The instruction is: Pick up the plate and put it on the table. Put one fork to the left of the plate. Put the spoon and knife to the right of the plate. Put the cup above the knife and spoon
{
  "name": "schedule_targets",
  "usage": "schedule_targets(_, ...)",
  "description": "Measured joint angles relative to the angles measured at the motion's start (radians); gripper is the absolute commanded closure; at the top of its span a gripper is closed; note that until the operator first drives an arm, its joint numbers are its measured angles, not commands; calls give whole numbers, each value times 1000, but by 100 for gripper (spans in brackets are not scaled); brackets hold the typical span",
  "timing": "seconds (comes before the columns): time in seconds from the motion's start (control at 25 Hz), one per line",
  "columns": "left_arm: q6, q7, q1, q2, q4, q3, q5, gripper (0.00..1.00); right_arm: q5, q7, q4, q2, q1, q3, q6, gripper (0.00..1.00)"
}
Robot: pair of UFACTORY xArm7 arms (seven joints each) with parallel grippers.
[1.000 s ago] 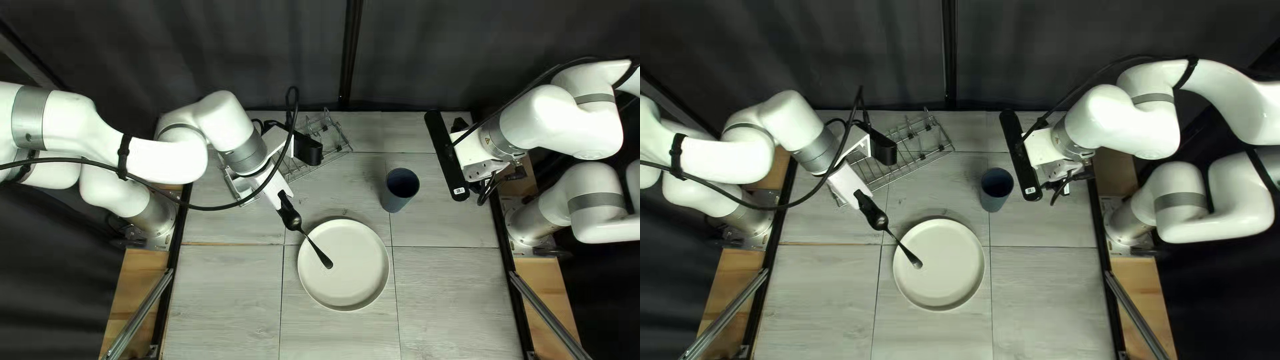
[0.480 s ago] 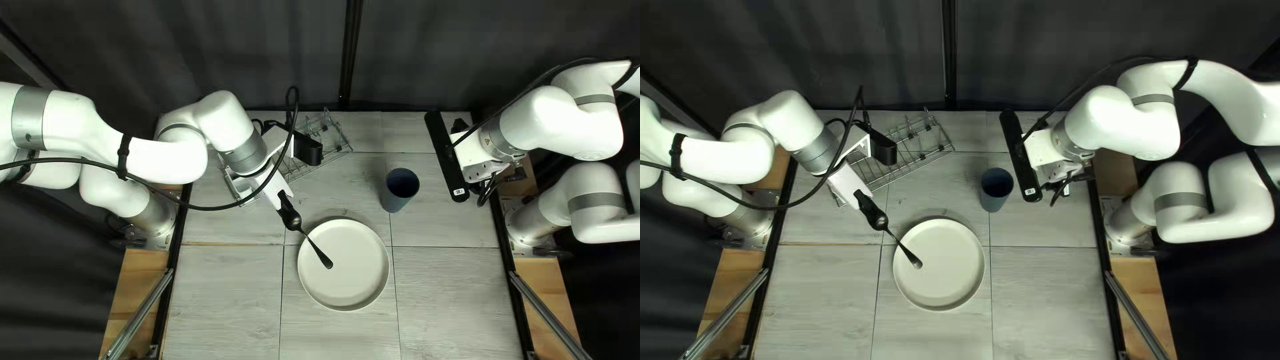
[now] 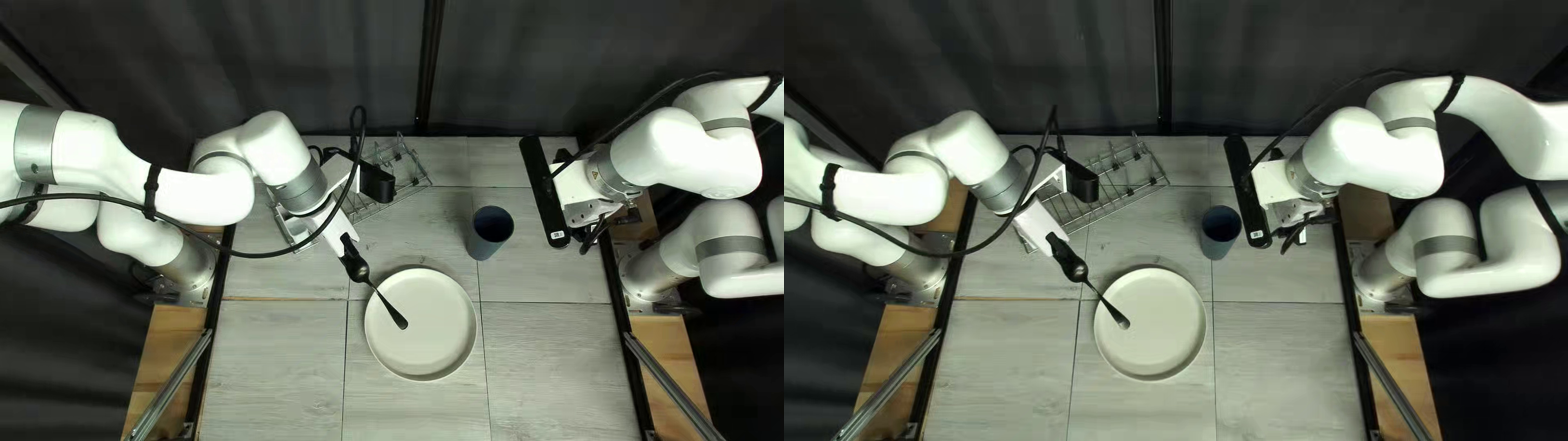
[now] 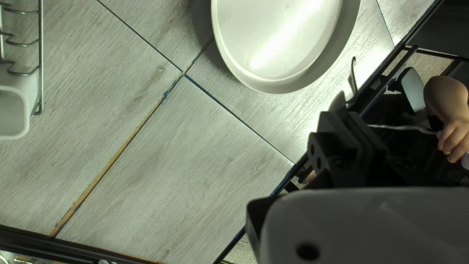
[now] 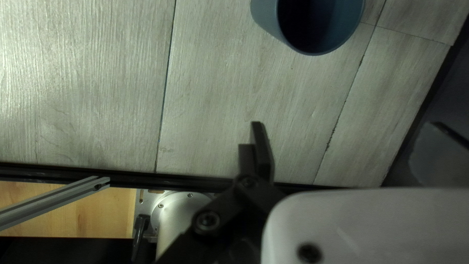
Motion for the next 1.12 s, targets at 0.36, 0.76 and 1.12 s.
schedule_targets(0.36,0,0,0,0,0,0,0,100,7,34,-11,-42,6,26,21,0)
schedule_targets(0.76,0,0,0,0,0,0,0,100,46,416,-12,-91,10,343,45,0)
schedule_targets(1.12,0,0,0,0,0,0,0,100,39,590,-6,8,-21,500,-121,0)
